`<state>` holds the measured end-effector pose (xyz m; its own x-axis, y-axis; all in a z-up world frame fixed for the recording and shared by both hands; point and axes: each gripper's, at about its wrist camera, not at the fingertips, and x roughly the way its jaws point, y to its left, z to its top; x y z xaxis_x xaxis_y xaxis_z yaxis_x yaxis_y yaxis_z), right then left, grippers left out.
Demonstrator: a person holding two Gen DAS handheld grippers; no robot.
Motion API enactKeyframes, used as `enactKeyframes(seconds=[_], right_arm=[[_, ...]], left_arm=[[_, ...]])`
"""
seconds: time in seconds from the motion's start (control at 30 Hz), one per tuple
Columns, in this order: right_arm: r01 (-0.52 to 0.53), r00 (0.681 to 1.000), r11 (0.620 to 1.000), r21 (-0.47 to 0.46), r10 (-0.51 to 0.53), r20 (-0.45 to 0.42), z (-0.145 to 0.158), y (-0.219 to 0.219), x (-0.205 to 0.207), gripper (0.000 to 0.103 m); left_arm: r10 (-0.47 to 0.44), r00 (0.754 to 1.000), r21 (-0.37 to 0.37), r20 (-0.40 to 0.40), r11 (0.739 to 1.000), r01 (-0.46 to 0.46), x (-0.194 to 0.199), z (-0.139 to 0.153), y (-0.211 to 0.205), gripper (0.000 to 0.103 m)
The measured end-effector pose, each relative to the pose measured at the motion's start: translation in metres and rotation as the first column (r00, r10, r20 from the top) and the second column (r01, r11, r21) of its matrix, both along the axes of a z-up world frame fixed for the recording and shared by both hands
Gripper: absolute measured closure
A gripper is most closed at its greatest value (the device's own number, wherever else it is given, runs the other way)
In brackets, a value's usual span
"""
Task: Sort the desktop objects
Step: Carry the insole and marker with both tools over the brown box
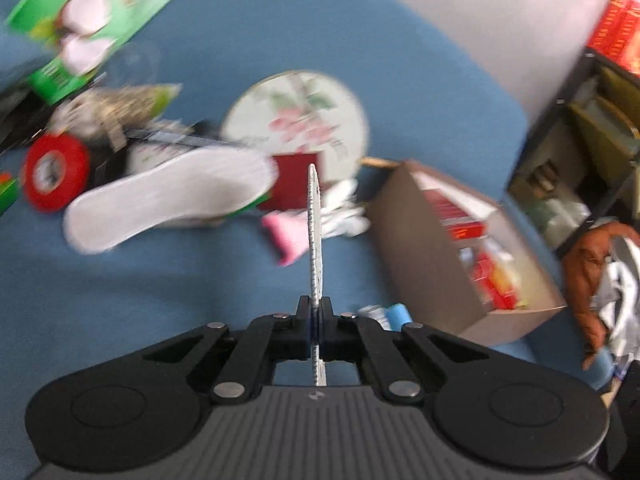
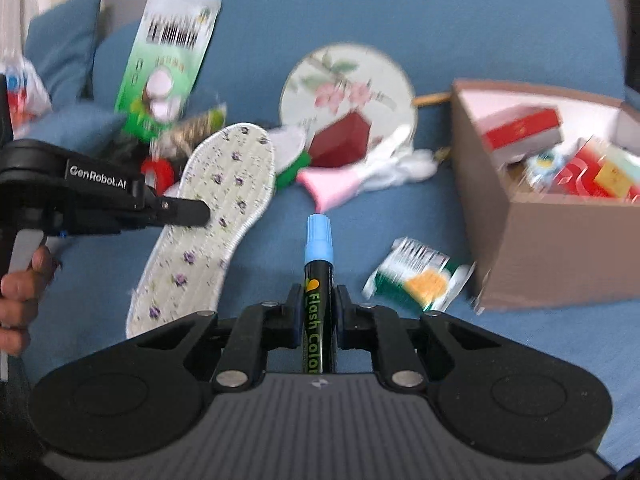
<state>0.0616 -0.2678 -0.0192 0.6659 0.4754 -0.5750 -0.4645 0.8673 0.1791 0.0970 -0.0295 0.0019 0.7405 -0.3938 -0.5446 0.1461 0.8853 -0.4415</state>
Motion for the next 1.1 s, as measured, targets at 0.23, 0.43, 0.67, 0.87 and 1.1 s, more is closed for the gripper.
enactKeyframes(seconds=[0.23, 0.43, 0.67, 0.87, 1.1], right_arm=[[0.081, 0.990, 0.994, 0.069, -0.088, 0.107, 0.042, -0.044, 0.020, 0.090], [0.200, 0.961, 0.973, 0.113, -0.217, 0.170, 0.071, -0.107, 0.052, 0.090], [0.358, 0.909, 0.927, 0.109, -0.373, 0.186, 0.072, -0.176, 0.103, 0.090], [0.427, 0.891, 0.902, 0.067, -0.432, 0.138, 0.044, -0.208, 0.156, 0.090], [0.444, 0.891, 0.896, -0.006, -0.441, 0.110, 0.019, -0.226, 0.185, 0.090]], left_arm=[[-0.141, 0.983, -0.014, 0.114, 0.990, 0.143, 0.025, 0.056, -0.058, 0.103], [-0.219, 0.962, -0.039, 0.161, 0.973, 0.228, 0.062, 0.089, -0.121, 0.103], [-0.289, 0.941, -0.062, 0.175, 0.951, 0.303, 0.109, 0.099, -0.197, 0.103], [-0.311, 0.937, -0.039, 0.158, 0.946, 0.321, 0.142, 0.076, -0.243, 0.103], [-0.314, 0.944, -0.005, 0.098, 0.949, 0.316, 0.167, 0.035, -0.265, 0.103]])
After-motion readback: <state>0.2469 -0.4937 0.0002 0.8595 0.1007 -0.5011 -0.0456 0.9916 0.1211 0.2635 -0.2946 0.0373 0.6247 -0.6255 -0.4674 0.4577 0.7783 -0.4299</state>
